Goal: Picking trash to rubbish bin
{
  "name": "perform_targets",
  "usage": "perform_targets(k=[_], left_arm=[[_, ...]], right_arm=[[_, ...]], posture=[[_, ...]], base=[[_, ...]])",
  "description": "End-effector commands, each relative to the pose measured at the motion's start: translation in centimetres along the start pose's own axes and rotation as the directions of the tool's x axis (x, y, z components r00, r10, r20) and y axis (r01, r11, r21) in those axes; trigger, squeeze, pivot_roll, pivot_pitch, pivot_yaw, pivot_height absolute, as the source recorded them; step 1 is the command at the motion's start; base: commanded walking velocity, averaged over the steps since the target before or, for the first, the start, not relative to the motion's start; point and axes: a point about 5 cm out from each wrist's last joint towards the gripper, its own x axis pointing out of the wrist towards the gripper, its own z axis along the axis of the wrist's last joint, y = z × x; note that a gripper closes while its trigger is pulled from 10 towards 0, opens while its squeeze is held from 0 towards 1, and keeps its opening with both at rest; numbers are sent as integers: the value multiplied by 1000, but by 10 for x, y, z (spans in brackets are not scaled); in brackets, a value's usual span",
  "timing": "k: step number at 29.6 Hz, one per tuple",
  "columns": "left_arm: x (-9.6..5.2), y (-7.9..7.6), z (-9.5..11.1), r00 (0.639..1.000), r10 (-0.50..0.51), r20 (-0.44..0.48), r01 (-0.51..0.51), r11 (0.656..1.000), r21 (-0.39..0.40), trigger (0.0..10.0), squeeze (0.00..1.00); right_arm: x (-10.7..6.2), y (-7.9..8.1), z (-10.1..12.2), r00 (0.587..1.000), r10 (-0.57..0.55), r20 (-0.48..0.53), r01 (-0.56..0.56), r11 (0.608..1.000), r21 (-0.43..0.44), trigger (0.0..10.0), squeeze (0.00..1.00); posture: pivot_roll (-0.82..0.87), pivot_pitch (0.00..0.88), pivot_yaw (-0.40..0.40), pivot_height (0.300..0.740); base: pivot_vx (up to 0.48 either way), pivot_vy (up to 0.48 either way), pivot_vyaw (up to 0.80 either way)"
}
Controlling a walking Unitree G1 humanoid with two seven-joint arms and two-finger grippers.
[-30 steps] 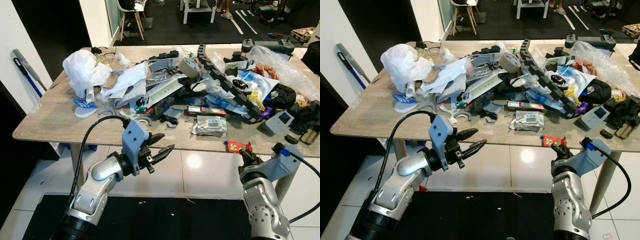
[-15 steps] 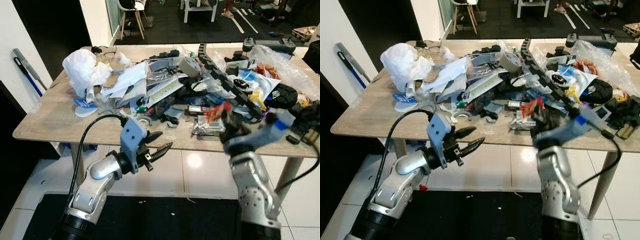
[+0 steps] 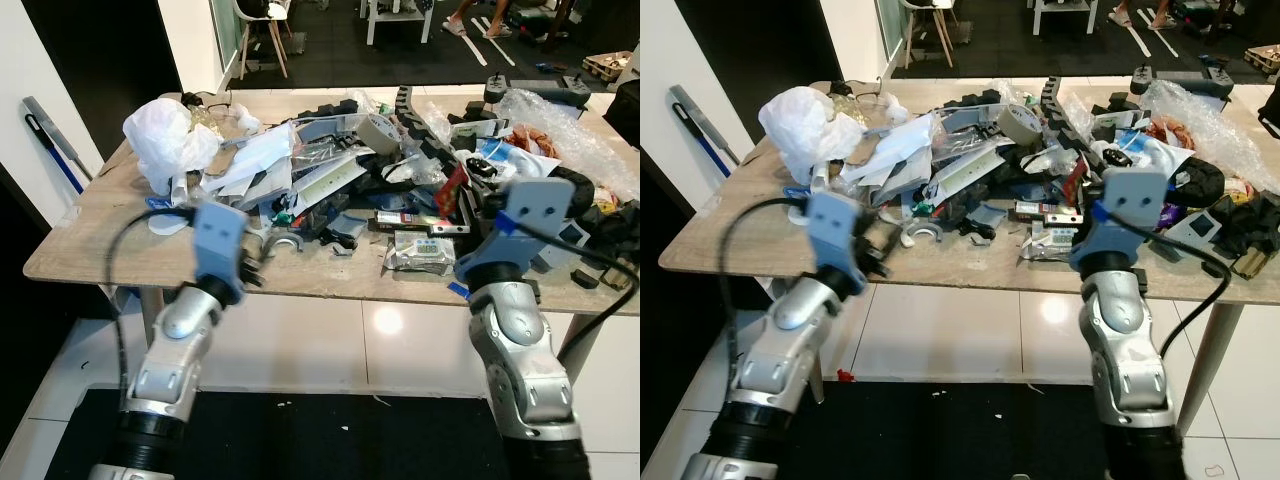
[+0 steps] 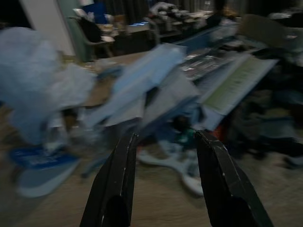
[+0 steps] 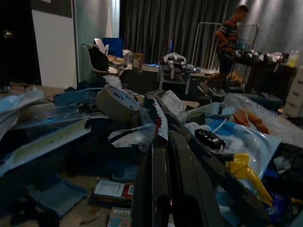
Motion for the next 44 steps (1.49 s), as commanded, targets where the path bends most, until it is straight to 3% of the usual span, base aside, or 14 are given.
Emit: perform_targets(k=[1,6,7,13,44], left_arm=[[-6,0,-14,997,20,-73,-17,999,46,10000,0],[-9,1,-25,992,64,-108,-59,997,51,10000,0],[-10,2,-30,986,109,-124,-102,993,60,10000,0],[-13,1,-33,980,140,-145,-133,990,54,10000,0],[-3,-10,-34,974,163,-155,-146,983,115,10000,0]], right_arm=[[-5,9,-12,999,39,-38,-39,999,-10,10000,0],[-10,15,-24,994,63,-84,-67,997,-41,10000,0],[-12,20,-27,993,83,-86,-90,993,-79,10000,0],[-27,26,-47,984,74,-165,-86,994,-71,10000,0],[-34,27,-65,975,38,-218,-53,997,-63,10000,0]], posture=[[-57,77,54,740],[-57,75,49,740],[-58,66,40,740],[-53,52,30,740],[-47,72,40,740]], base=[[0,0,0],[0,0,0],[0,0,-800],[0,0,-800],[0,0,-800]])
